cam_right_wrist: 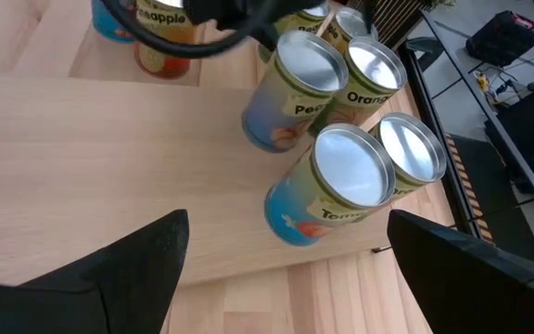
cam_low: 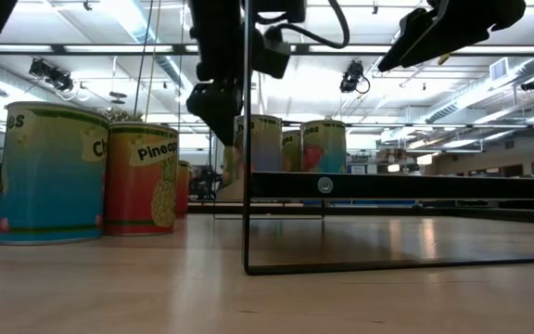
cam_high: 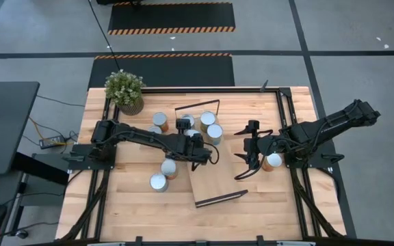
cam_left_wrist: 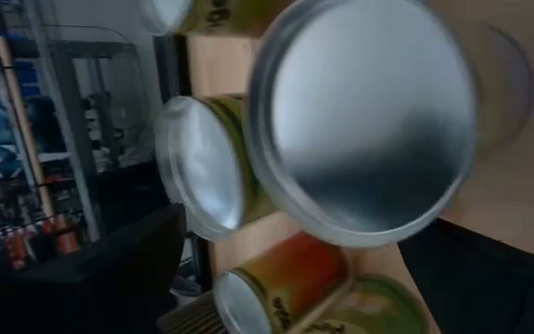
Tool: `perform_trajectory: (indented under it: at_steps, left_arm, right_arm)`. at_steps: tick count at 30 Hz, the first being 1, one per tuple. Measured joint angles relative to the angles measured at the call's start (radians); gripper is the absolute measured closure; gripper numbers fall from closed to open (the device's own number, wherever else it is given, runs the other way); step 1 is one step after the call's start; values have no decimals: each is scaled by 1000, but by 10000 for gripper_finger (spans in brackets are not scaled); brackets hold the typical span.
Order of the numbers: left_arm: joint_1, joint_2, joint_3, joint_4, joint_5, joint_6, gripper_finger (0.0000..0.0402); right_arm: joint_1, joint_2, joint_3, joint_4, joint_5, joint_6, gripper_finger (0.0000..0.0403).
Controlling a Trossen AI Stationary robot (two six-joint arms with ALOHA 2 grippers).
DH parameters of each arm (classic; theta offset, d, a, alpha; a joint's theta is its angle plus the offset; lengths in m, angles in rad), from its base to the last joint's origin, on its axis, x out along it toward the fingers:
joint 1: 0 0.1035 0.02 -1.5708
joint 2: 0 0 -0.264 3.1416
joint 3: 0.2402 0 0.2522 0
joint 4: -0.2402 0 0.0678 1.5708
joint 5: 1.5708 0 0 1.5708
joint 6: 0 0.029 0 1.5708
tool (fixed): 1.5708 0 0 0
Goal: Pick and place cans onto a shelf
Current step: Put the bottom canned peas on the shelf, then adjust the left canned oranges on the shelf
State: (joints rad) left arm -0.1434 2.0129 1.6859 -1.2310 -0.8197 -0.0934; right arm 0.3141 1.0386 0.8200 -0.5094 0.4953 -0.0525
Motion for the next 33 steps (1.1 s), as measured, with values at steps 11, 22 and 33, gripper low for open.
perform_trajectory:
  at_steps: [11,22,33]
  left_arm:
    - [44,-75,-5,-87,-11,41,13]
    - [131,-259,-299,232,-58,221,13]
    - [134,-276,-473,525,-204,415,13]
  right_arm:
    - [0,0,0,2,0,0,26]
    - [1,0,0,13,0,-13,26]
    - [1,0,0,31,0,-22,26]
